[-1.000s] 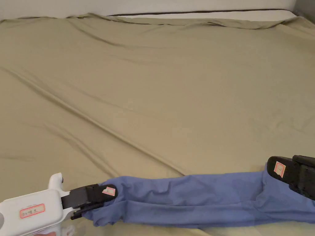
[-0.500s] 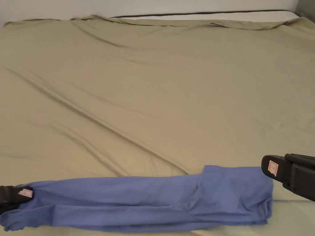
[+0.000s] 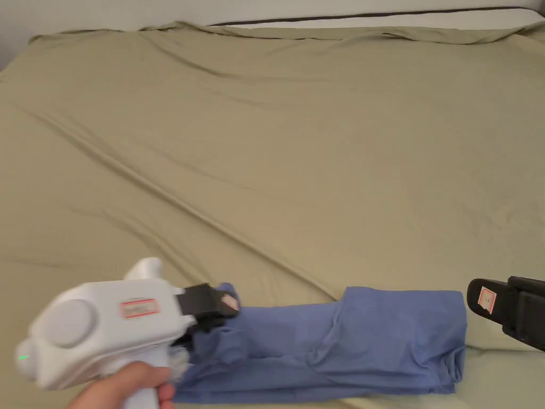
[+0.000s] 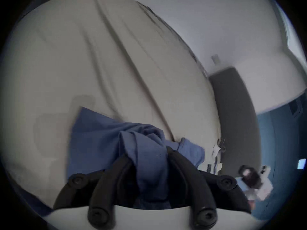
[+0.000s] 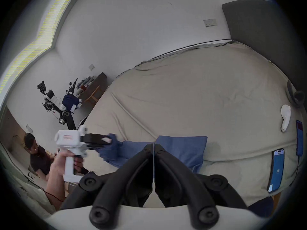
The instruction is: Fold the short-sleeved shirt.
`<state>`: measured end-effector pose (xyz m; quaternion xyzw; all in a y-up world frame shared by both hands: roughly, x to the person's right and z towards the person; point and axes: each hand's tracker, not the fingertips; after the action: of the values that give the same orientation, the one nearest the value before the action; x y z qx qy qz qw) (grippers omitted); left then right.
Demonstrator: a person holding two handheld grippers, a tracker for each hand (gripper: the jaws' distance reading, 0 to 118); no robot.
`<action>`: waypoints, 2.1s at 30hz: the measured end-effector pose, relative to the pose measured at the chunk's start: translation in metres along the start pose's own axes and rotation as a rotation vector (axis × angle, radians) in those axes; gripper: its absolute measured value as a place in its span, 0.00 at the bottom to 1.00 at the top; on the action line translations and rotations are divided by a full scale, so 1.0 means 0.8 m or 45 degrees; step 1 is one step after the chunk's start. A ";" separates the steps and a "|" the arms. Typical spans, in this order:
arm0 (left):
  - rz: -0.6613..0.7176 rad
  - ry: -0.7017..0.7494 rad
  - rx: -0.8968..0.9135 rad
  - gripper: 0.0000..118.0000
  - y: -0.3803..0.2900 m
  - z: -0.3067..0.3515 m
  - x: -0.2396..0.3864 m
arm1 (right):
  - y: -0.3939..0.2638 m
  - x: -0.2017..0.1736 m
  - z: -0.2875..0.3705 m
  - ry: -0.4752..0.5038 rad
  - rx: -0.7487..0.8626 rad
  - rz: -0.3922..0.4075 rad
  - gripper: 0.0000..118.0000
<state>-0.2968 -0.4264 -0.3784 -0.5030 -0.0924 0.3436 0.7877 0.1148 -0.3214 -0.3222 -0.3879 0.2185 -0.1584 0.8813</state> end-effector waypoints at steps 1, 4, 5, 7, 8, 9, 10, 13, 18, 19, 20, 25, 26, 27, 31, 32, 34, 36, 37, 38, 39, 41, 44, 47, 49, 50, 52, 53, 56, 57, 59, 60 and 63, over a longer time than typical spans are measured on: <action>-0.012 0.032 -0.029 0.22 -0.006 -0.024 0.005 | 0.000 0.001 0.001 0.000 -0.006 0.002 0.03; -0.010 0.030 -0.087 0.76 -0.020 -0.093 -0.010 | 0.000 0.002 0.006 -0.011 -0.025 0.020 0.03; -0.029 -0.064 -0.079 0.91 -0.022 -0.100 -0.014 | 0.000 0.006 0.010 -0.014 -0.025 0.021 0.03; 0.002 -0.117 -0.026 0.99 -0.020 -0.083 -0.006 | 0.000 0.011 0.014 -0.016 -0.023 0.017 0.03; -0.011 -0.144 -0.017 0.99 -0.016 -0.067 -0.004 | 0.000 0.013 0.015 -0.017 -0.021 0.009 0.03; -0.033 -0.205 0.003 0.99 -0.010 -0.048 -0.005 | 0.000 0.019 0.016 -0.017 -0.018 -0.002 0.03; -0.050 -0.247 0.020 0.99 -0.010 -0.025 0.004 | 0.000 0.021 0.015 -0.012 -0.016 -0.011 0.03; -0.120 -0.237 0.187 0.95 -0.004 0.042 -0.009 | 0.000 0.029 0.009 0.009 -0.013 -0.057 0.03; -0.540 0.513 0.222 0.06 -0.021 0.020 -0.001 | -0.002 0.023 -0.002 0.058 -0.032 -0.073 0.03; -0.547 0.441 0.176 0.00 -0.029 0.004 0.000 | -0.003 0.021 -0.005 0.067 -0.042 -0.066 0.03; -0.547 0.325 0.108 0.00 -0.034 -0.018 0.000 | -0.004 0.018 -0.007 0.069 -0.052 -0.058 0.03; -0.601 0.195 -0.075 0.00 -0.091 -0.120 0.048 | -0.009 0.003 -0.004 0.076 -0.075 -0.027 0.03; -0.592 0.160 -0.096 0.00 -0.104 -0.128 0.066 | -0.009 0.002 -0.002 0.081 -0.080 -0.020 0.03; -0.631 0.118 -0.118 0.00 -0.114 -0.132 0.085 | -0.011 0.000 -0.001 0.081 -0.084 -0.014 0.03; -0.630 -0.132 -0.222 0.00 -0.129 -0.135 0.114 | -0.012 0.000 -0.002 0.073 -0.097 -0.007 0.03; -0.585 -0.167 -0.235 0.00 -0.125 -0.128 0.111 | -0.012 0.000 -0.002 0.074 -0.095 -0.012 0.03; -0.522 -0.184 -0.152 0.00 -0.105 -0.097 0.094 | -0.012 0.006 -0.002 0.078 -0.089 -0.023 0.03; -0.439 -0.214 -0.053 0.00 -0.075 -0.049 0.059 | -0.011 0.007 0.002 0.095 -0.079 -0.017 0.03; -0.387 -0.225 -0.007 0.00 -0.061 -0.028 0.039 | -0.011 0.009 0.002 0.101 -0.078 -0.015 0.03; -0.323 -0.235 0.037 0.09 -0.040 -0.002 0.012 | -0.011 0.010 0.001 0.108 -0.078 -0.015 0.03; -0.291 -0.227 0.041 0.47 -0.023 0.017 -0.016 | -0.010 0.011 0.000 0.114 -0.080 -0.016 0.03; -0.305 -0.059 -0.031 1.00 0.002 0.040 -0.059 | -0.011 0.014 -0.006 0.122 -0.084 -0.022 0.03; -0.281 -0.009 -0.002 1.00 0.023 0.071 -0.131 | -0.012 0.015 -0.012 0.129 -0.092 -0.039 0.03; -0.130 -0.136 -0.125 1.00 0.031 0.032 -0.170 | -0.014 0.011 -0.013 0.149 -0.093 -0.044 0.03; -0.110 -0.115 -0.215 1.00 0.029 0.003 -0.178 | -0.015 0.008 -0.014 0.166 -0.102 -0.040 0.03; -0.120 -0.118 -0.278 1.00 0.036 -0.003 -0.180 | -0.015 0.006 -0.014 0.172 -0.106 -0.039 0.03; -0.178 -0.208 -0.268 1.00 0.031 -0.020 -0.165 | -0.014 0.003 -0.014 0.175 -0.113 -0.029 0.03; -0.214 -0.245 -0.151 1.00 0.031 -0.019 -0.151 | -0.013 0.001 -0.014 0.172 -0.113 -0.023 0.03; -0.080 -0.539 -0.179 1.00 0.010 -0.033 -0.128 | -0.012 0.000 -0.013 0.171 -0.120 -0.015 0.03; -0.090 -0.505 -0.172 1.00 0.008 -0.037 -0.122 | -0.012 -0.001 -0.013 0.174 -0.122 -0.016 0.03; -0.142 -0.305 -0.132 0.77 0.017 -0.041 -0.128 | -0.012 -0.002 -0.012 0.173 -0.126 -0.014 0.03; -0.134 -0.243 -0.102 0.38 0.019 -0.036 -0.131 | -0.012 -0.002 -0.012 0.168 -0.125 -0.012 0.03; -0.017 -0.181 -0.064 0.09 0.011 -0.018 -0.140 | -0.010 -0.002 -0.009 0.166 -0.126 -0.008 0.03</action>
<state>-0.3772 -0.5054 -0.3705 -0.4963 -0.1602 0.3708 0.7685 0.1090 -0.3308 -0.3202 -0.4207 0.2819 -0.1752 0.8443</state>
